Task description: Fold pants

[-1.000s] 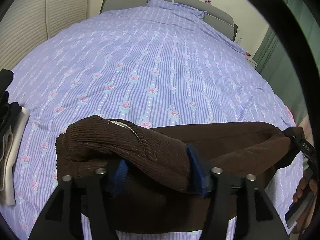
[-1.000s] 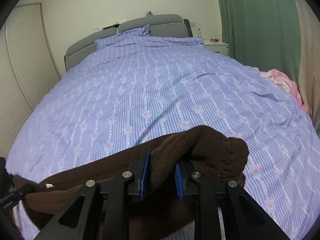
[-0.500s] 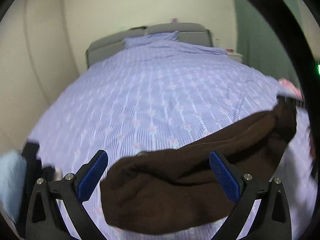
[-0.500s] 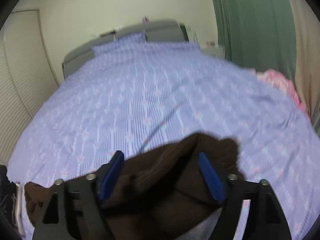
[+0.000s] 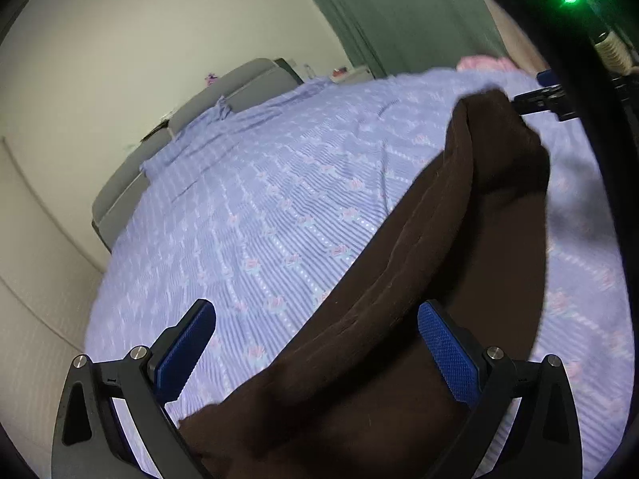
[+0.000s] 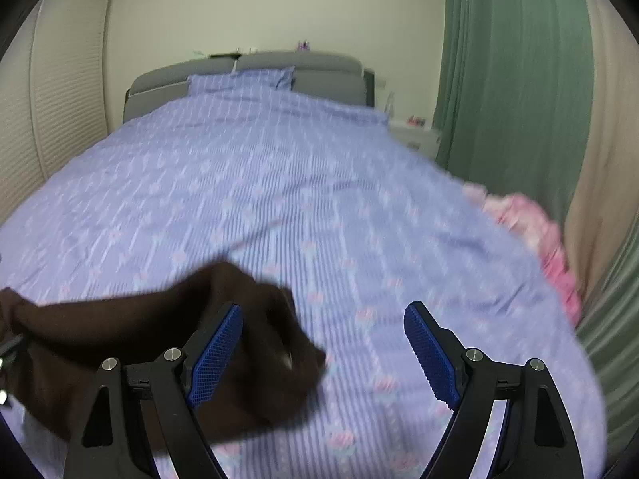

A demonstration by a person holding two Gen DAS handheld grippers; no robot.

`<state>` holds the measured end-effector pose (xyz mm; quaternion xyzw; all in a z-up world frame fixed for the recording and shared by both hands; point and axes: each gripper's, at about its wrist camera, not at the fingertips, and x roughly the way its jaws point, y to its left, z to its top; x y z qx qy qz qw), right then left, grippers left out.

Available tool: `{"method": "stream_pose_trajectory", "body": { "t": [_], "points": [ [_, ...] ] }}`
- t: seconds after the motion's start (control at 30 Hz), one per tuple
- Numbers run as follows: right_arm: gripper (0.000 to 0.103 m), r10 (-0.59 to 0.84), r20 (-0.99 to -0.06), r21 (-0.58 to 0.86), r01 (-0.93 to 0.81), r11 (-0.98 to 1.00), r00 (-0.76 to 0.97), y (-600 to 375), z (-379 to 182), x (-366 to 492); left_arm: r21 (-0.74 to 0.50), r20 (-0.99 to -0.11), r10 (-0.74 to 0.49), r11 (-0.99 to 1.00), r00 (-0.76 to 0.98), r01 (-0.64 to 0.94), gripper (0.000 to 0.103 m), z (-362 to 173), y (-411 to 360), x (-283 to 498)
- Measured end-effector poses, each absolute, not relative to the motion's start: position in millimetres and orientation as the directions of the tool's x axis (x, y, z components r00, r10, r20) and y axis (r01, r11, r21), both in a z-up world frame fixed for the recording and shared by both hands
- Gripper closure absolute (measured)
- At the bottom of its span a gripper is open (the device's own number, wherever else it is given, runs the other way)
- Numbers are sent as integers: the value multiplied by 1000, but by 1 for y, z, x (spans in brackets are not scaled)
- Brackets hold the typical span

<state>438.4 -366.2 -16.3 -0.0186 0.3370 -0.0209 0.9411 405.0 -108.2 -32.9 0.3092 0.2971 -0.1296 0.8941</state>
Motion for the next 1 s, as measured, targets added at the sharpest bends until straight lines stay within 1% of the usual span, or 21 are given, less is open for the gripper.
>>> {"method": "stream_pose_trajectory", "body": {
  "t": [0.07, 0.17, 0.27, 0.33, 0.43, 0.5, 0.53, 0.57, 0.6, 0.63, 0.7, 0.73, 0.77, 0.8, 0.83, 0.87, 0.9, 0.97, 1.0],
  "points": [
    [19, -43, -652, -30, 31, 999, 757, -371, -34, 438, 493, -625, -1, 775, 781, 396, 0, -47, -112, 420],
    [19, -23, -657, -17, 16, 1000, 753, -372, -48, 440, 490, -631, 77, 811, 772, 320, 5, -61, -102, 444],
    [20, -4, -657, 2, 7, 1000, 754, -370, -54, 447, 426, -668, 108, 867, 736, 259, 5, -70, -90, 471],
    [23, 46, -667, 33, -32, 999, 744, -366, -57, 454, 397, -692, 133, 891, 710, 219, 6, -79, -81, 486],
    [38, 94, -689, 52, -80, 995, 719, -357, -62, 467, 367, -728, 139, 906, 672, 211, 6, -91, -73, 499],
    [67, 120, -696, 65, -105, 992, 708, -352, -64, 474, 358, -731, 136, 910, 669, 206, 6, -94, -72, 501],
    [67, 105, -693, 54, -94, 994, 714, -350, -63, 476, 350, -731, 131, 915, 670, 204, 6, -94, -70, 501],
    [72, 81, -676, 41, -72, 997, 733, -350, -59, 477, 345, -731, 127, 917, 671, 202, 6, -92, -70, 501],
    [74, 68, -653, 44, -52, 998, 755, -353, -55, 480, 338, -730, 124, 920, 672, 197, 6, -90, -67, 501],
    [74, 51, -653, 60, -16, 998, 756, -358, -54, 487, 331, -732, 124, 924, 670, 190, 6, -89, -65, 501],
    [74, 44, -699, 112, 48, 993, 714, -366, -62, 501, 326, -732, 128, 928, 669, 179, 5, -92, -65, 492],
    [74, 13, -733, 95, 83, 992, 680, -368, -71, 509, 322, -735, 131, 931, 666, 172, 5, -91, -64, 491],
    [71, -25, -745, 55, 99, 994, 666, -366, -76, 513, 317, -735, 129, 933, 666, 169, 5, -92, -61, 490],
    [64, -48, -740, 27, 101, 995, 671, -364, -77, 513, 317, -732, 133, 934, 668, 161, 5, -91, -59, 488],
    [58, -88, -725, -14, 113, 993, 683, -361, -74, 509, 329, -716, 146, 933, 683, 146, 5, -86, -58, 484],
    [46, -112, -714, -34, 126, 991, 691, -360, -70, 506, 343, -693, 154, 929, 704, 135, 6, -81, -56, 477],
    [38, -155, -676, -61, 155, 986, 721, -356, -60, 494, 358, -671, 160, 925, 724, 127, 6, -76, -56, 472],
    [33, -183, -598, -85, 165, 983, 780, -350, -41, 471, 379, -613, 145, 916, 777, 128, 6, -60, -55, 450],
    [29, -179, -565, -98, 149, 984, 806, -343, -31, 459, 370, -601, 123, 919, 790, 138, 5, -53, -53, 440]
  ]
}}
